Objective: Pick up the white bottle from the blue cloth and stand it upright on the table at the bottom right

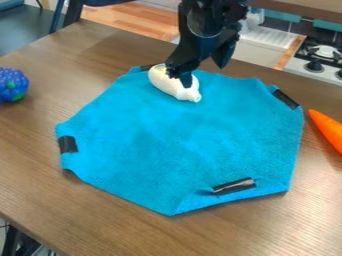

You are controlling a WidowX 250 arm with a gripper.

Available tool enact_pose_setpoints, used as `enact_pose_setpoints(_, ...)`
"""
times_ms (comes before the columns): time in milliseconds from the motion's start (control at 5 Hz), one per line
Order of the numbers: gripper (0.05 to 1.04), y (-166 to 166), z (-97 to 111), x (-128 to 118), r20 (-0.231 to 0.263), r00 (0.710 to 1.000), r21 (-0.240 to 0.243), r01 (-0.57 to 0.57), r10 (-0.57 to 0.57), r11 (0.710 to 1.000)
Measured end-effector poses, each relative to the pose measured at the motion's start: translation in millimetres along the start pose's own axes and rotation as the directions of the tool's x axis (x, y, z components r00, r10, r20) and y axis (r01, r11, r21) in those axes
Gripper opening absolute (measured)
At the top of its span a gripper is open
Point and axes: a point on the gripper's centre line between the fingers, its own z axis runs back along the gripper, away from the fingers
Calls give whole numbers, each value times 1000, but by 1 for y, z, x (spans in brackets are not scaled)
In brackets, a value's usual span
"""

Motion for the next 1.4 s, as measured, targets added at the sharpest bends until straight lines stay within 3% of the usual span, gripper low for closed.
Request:
enact_pose_setpoints(200, 999, 5, -10, -6, -10, 1000, 28, 3, -2, 1000)
enact_pose_setpoints(400, 999, 8, -12, -7, 23, 999, 46, -45, 44, 998)
enact_pose_setpoints(600, 999, 14, -26, -16, 61, 996, 130, -74, 67, 989)
enact_pose_setpoints(1000, 999, 12, -43, -22, 206, 974, 158, -126, 92, 979)
enact_pose_setpoints(1400, 998, 11, -48, -21, 254, 963, 144, -130, 90, 981)
